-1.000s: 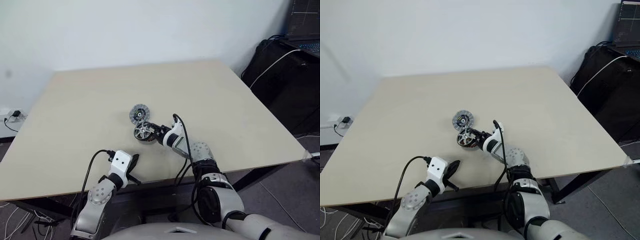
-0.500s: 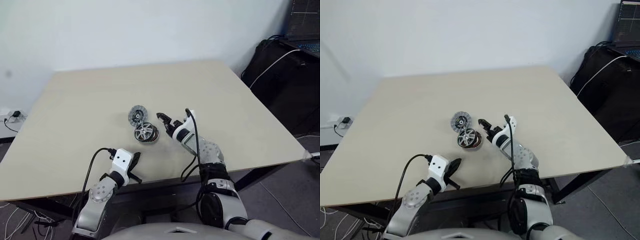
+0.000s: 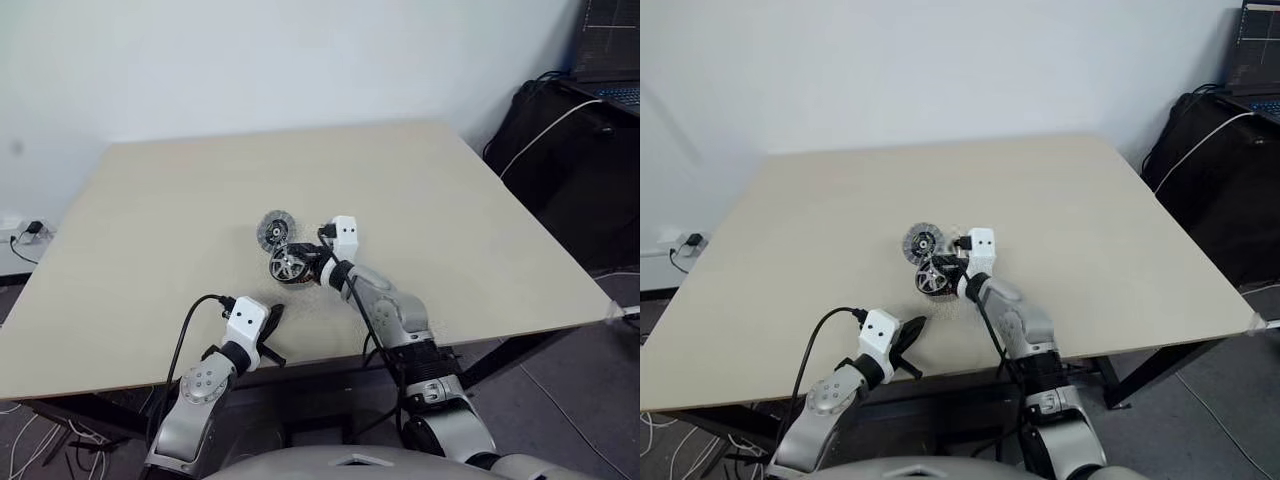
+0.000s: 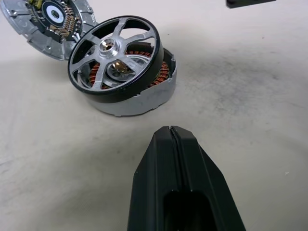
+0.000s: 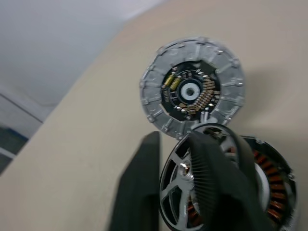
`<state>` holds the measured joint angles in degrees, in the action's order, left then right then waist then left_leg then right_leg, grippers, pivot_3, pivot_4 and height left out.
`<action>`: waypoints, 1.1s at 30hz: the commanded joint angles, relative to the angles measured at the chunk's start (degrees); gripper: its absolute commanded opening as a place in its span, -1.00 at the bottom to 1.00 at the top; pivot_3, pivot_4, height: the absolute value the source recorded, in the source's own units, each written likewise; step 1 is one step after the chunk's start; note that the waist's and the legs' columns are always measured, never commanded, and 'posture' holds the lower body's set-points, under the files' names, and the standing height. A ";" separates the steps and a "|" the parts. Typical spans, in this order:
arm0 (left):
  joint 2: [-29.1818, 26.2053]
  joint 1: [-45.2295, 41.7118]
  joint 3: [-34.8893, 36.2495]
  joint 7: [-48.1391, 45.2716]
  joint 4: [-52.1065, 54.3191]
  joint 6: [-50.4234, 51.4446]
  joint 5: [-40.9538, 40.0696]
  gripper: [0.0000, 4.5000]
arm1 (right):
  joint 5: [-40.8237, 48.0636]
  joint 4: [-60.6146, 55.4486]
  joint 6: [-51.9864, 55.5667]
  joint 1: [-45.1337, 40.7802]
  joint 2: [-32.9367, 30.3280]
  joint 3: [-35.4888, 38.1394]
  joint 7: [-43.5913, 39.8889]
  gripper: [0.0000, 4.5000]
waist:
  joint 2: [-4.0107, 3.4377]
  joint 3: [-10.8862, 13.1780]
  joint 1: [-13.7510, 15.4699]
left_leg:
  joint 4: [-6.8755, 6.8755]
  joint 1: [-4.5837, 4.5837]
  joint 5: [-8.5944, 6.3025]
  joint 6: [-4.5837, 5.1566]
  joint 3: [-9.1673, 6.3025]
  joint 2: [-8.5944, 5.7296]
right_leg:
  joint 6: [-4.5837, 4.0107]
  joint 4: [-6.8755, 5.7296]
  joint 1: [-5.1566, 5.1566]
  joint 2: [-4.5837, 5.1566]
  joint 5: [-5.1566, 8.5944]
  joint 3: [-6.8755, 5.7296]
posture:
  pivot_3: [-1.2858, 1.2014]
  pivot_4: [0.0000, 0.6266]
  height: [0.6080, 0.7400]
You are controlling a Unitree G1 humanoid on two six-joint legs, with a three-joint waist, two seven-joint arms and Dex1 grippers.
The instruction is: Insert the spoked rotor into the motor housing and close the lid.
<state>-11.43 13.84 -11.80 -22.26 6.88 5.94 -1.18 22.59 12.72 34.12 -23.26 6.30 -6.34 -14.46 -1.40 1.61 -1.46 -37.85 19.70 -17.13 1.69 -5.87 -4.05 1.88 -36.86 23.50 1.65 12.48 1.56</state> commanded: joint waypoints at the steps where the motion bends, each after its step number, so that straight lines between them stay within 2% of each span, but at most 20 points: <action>1: 0.30 -0.37 0.24 0.48 1.07 -0.55 -0.40 -1.00 | -1.92 -0.19 -0.81 -1.63 2.68 -2.53 0.22 -0.99 | 0.00 0.00 0.02 | 0.01 0.00 0.00 0.00 0.00 0.00 | -0.01 0.00 0.00 0.00 0.00 0.00 | 0.03 -1.00 1.00; 8: 0.33 0.44 0.39 1.31 1.70 -0.57 -0.43 -1.00 | -5.34 5.15 -1.61 -3.75 3.57 -3.95 1.66 -0.99 | 0.02 0.00 0.03 | 0.01 0.00 0.00 -0.01 -0.01 0.00 | -0.17 0.01 0.01 -0.01 -0.10 0.00 | 0.03 -1.00 1.00; 18: 0.32 0.93 0.42 1.53 2.09 -0.68 -0.61 -1.00 | -7.06 10.93 -3.39 -6.19 3.26 1.16 4.87 -0.99 | 0.02 -0.01 -0.01 | 0.01 -0.06 0.01 -0.03 -0.03 -0.01 | -0.19 -0.01 0.02 -0.03 -0.11 -0.02 | 0.03 -1.00 1.00; 27: 0.21 0.30 0.30 1.12 1.69 -0.63 -0.62 -1.00 | -7.12 10.67 -2.90 -6.53 2.53 4.89 5.54 -0.99 | 0.02 -0.01 -0.11 | 0.02 -0.06 0.03 -0.05 -0.03 -0.01 | -0.25 -0.03 -0.01 -0.04 -0.15 -0.02 | 0.03 -1.00 1.00; 33: 0.20 -0.06 0.29 0.90 1.46 -0.57 -0.61 -1.00 | -5.51 6.41 -3.55 -5.36 2.82 5.45 2.67 -0.99 | 0.02 -0.01 -0.14 | 0.02 -0.06 0.03 -0.05 -0.03 -0.01 | -0.25 -0.03 -0.02 -0.05 -0.15 -0.01 | 0.03 -1.00 1.00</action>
<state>-11.35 14.57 -11.77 -21.30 6.89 5.95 -1.19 15.42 23.64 31.72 -27.91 8.64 -1.29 -10.26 -1.38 1.61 -1.60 -37.84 19.64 -17.10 1.64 -5.90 -4.06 1.64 -36.89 23.47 1.60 12.34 1.55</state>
